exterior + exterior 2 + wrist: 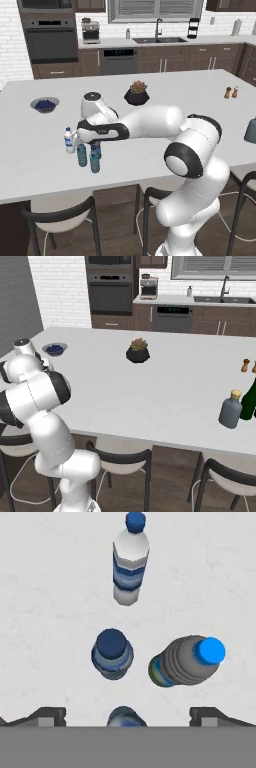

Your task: Move the plastic bottles in the middle to the plastics group, and the glass bottles in the middle to the glass group.

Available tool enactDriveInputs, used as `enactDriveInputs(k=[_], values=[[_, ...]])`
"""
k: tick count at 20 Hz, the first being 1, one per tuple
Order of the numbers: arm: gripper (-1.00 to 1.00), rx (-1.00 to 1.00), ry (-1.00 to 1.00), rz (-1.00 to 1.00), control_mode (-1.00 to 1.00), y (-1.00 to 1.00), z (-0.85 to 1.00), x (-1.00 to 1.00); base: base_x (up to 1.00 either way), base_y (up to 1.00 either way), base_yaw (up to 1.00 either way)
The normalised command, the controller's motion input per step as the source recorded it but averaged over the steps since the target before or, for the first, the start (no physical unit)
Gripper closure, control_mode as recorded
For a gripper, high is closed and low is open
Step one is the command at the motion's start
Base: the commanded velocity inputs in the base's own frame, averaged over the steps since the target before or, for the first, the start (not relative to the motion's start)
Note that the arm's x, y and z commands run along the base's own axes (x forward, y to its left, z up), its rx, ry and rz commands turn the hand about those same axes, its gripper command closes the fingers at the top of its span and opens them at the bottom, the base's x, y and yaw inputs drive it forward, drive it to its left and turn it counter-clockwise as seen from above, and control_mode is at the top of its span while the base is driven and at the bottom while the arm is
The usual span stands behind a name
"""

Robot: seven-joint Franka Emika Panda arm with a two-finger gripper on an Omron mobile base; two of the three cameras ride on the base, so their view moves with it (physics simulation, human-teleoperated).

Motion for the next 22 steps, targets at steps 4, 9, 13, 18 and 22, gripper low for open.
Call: enactDriveInputs(k=[4, 9, 13, 18, 22], values=[[-1.00, 0.20, -0.06, -0.03, -1.00, -0.34, 0.37, -0.22, 0.00, 0.00, 0.00], [-1.00, 0.21, -0.16, -0.02, -1.00, -0.50, 0.37, -0.31, 0.00, 0.00, 0.00], [-1.00, 0.04, -0.19, -0.07, -1.00, -0.69, 0.31, -0.42, 0.00, 0.00, 0.00], [-1.00, 0.00, -0.06, -0.15, -1.00, -0.82, 0.16, -0.21, 0.00, 0.00, 0.00], [-1.00, 0.00, 0.00, -0.20, -1.00, -0.90, 0.00, -0.01, 0.00, 0.00, 0.00]])
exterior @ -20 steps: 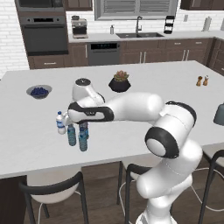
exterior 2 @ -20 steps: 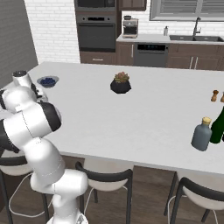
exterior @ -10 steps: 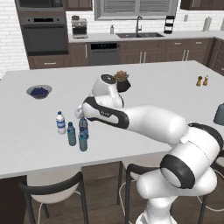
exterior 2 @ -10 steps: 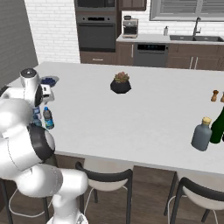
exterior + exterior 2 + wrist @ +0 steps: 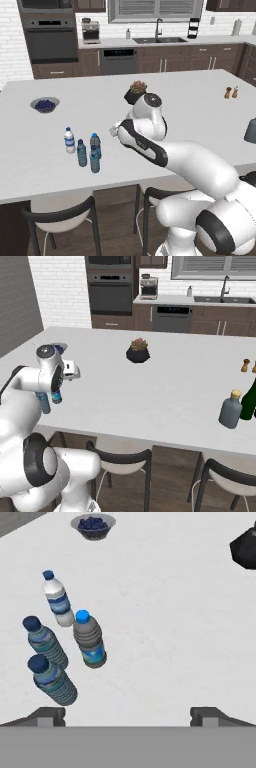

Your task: Move the plastic bottles in the middle to the plastics group, and the glass bottles in the middle to the glass group.

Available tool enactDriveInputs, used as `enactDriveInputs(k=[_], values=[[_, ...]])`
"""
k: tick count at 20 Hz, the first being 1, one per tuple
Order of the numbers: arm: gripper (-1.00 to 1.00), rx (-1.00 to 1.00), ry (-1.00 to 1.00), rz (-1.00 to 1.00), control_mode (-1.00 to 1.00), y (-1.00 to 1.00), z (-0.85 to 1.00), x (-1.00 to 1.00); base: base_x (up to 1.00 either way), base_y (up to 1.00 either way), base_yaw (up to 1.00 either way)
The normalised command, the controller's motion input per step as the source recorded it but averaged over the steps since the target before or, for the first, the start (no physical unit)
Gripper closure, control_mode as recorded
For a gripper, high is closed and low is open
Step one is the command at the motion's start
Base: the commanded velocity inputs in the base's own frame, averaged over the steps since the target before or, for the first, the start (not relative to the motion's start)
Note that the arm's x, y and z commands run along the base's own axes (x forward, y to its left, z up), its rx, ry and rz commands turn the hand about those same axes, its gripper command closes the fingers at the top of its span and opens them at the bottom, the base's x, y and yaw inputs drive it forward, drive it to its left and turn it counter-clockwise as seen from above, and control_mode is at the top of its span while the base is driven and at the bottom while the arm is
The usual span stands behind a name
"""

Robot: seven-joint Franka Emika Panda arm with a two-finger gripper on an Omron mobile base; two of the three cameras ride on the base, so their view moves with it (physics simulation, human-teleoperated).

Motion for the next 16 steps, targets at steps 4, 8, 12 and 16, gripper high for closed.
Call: enactDriveInputs(k=[4, 8, 12, 16], values=[[-1.00, 0.00, 0.00, -0.24, -1.00, -0.92, 0.00, 0.00, 0.00, 0.00, 0.00], [-1.00, 0.00, 0.00, -0.22, -1.00, -0.92, 0.00, 0.00, 0.00, 0.00, 0.00], [-1.00, 0.00, 0.00, -0.22, -1.00, -0.94, 0.00, 0.00, 0.00, 0.00, 0.00], [-1.00, 0.00, 0.00, -0.25, -1.00, -0.90, 0.00, -0.21, 0.00, 0.00, 0.00]])
